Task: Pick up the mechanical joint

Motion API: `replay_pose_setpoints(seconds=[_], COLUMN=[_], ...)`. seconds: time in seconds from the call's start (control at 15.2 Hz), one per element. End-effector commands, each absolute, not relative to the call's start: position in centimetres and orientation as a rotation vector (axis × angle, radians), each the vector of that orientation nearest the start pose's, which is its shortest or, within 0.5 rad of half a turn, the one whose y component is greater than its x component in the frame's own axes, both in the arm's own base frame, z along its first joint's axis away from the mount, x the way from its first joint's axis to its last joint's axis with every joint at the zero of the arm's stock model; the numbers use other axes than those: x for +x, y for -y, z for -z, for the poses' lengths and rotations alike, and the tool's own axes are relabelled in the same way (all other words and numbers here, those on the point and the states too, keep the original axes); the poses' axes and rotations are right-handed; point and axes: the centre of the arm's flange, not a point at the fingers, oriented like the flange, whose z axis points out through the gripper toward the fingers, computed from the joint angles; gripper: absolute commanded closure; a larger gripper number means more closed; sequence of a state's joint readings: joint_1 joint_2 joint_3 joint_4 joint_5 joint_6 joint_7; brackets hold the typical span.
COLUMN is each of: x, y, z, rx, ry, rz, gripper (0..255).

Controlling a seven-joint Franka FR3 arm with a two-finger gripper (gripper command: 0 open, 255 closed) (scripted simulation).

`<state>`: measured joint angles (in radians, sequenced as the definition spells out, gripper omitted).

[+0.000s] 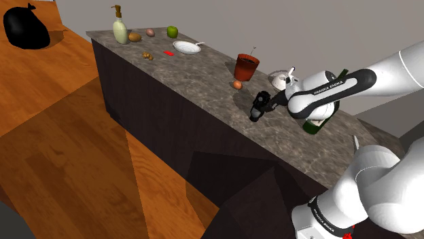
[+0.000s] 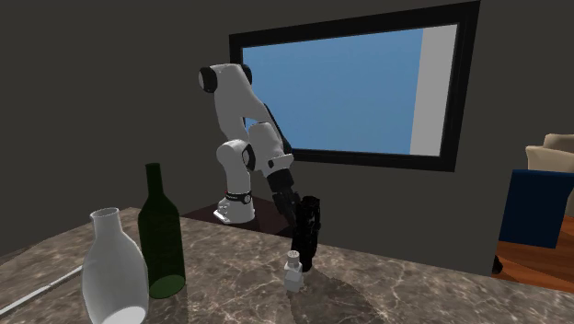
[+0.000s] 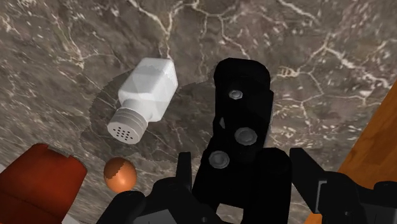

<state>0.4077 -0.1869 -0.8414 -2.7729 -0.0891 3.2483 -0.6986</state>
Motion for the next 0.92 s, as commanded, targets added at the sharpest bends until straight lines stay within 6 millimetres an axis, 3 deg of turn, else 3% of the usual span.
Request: replay_pose_setpoints(seconds=[0.0, 0.86], x=[39.6, 39.6], y=[16.7, 16.8], z=[-32.0, -38.3], rx=[-3.181, -3.181], ry=[0.517, 0.517], rz=[0.953, 0.953], gripper=[255, 255])
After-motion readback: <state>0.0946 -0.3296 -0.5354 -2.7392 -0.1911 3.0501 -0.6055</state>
